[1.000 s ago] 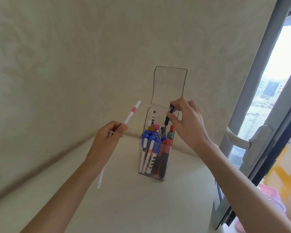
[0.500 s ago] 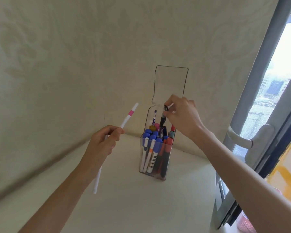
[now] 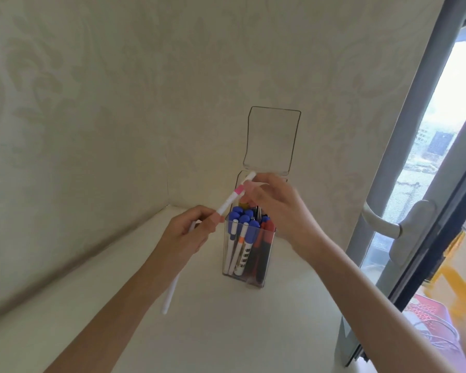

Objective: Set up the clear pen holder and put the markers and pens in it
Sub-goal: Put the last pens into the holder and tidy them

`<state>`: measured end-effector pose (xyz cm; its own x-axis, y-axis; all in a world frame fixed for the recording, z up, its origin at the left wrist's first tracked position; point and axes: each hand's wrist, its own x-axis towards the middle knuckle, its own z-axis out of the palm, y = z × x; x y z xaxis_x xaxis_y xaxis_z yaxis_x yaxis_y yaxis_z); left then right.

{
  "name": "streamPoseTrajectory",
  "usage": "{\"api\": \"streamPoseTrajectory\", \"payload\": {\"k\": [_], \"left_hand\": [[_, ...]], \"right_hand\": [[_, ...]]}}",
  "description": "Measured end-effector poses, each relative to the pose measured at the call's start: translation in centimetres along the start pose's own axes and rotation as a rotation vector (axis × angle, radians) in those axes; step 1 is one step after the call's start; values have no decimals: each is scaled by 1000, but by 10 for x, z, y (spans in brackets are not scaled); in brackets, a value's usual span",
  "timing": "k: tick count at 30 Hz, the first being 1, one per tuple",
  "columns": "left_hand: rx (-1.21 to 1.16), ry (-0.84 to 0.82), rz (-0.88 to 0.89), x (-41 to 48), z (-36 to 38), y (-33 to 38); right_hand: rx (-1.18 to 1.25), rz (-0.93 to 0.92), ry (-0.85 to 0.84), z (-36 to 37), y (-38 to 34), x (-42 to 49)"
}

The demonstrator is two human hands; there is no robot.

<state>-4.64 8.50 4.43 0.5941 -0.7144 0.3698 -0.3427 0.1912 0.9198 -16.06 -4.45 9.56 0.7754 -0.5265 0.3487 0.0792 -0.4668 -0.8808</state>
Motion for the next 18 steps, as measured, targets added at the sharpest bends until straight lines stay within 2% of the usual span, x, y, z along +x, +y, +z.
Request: {"api": "streamPoseTrajectory", "payload": {"k": [3,7,9,11,15,18], "left_hand": [[4,-56,21,-1,10,2],[135,-70,45,-5,18,-8],[91,25,-12,-3,17,-10],[-68,129,-57,5,13,-4],[-186,288,66,29,10,22],[-249,342,157,55,22,45]], "right_hand": [[275,68,40,15,3,-10],[418,51,239,9,10,-8],[334,-39,395,-8,11,-1],[170,-129,507,-27,12,6],[9,-212,546,-42,20,22],[-101,-260,504,-39,27,31]]}}
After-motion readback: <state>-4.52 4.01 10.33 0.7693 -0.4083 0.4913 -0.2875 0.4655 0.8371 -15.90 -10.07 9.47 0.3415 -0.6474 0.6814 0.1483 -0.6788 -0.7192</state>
